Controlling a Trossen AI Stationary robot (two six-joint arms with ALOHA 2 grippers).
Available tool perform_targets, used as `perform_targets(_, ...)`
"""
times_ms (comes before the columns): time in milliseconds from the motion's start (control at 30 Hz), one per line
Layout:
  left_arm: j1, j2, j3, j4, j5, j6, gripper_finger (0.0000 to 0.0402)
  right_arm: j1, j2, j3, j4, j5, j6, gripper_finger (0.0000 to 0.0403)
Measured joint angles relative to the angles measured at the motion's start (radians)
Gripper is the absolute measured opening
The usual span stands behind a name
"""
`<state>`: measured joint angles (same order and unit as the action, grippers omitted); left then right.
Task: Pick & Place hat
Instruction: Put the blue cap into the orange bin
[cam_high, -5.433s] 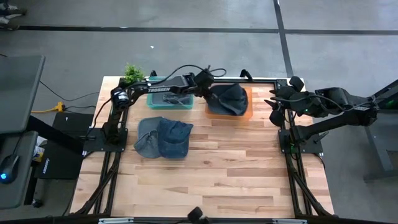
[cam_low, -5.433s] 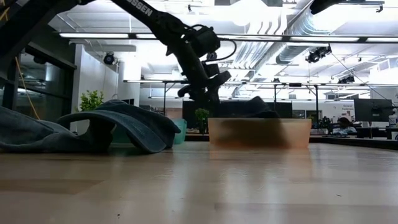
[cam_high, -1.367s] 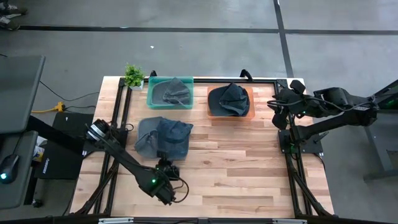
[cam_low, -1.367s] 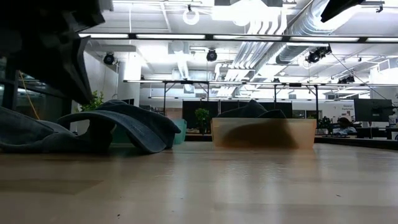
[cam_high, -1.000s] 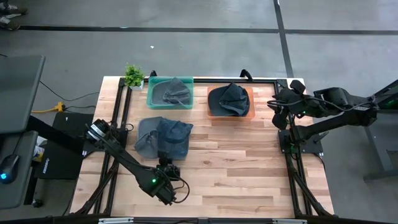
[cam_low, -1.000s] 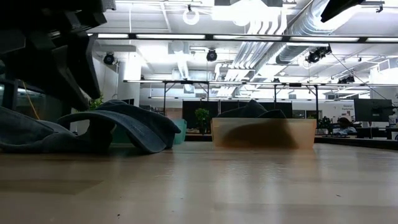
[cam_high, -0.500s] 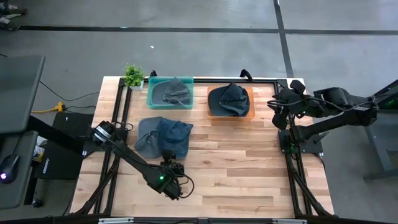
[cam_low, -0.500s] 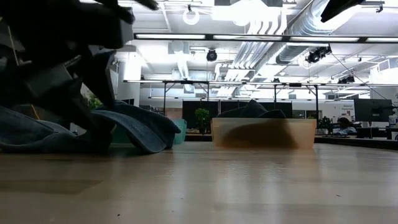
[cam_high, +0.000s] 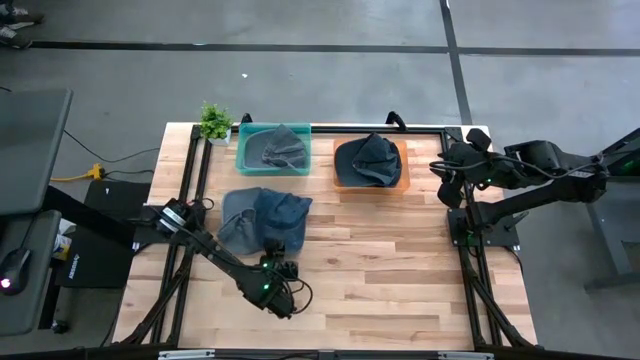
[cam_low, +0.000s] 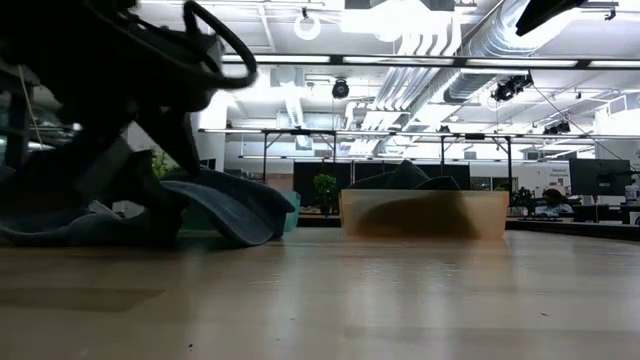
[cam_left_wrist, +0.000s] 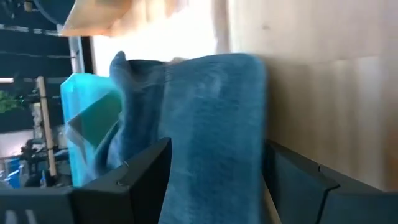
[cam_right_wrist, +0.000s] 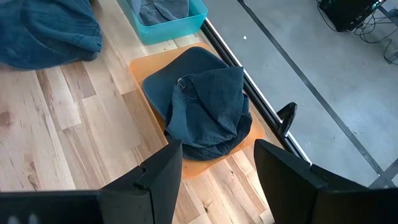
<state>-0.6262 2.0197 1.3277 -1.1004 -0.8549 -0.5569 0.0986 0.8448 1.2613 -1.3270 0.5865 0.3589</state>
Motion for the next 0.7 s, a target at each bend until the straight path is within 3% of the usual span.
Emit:
perform_targets(133,0.015,0.000,0.000,-0.003,-0.019,0.005,0.0228,0.000,0.000,0.000,0.000,0.000,0.000,0.0195)
perform_targets(233,0.019,0.000,0.000,-0.002,-0.013,0.004,0.0198,0.000,0.000,0.000,0.000,0.000,0.000,0.0195)
perform_targets(533,0.024,-0.002,0.033,-0.035,-0.030,-0.003,0.0019,0.000,0.000,0.000,0.000,0.001,0.000,0.0195)
perform_targets(700,0.025,-0.003,0.089,-0.065,-0.050,-0.023,0.0009,0.000,0.000,0.000,0.000,0.001,0.000,0.0195)
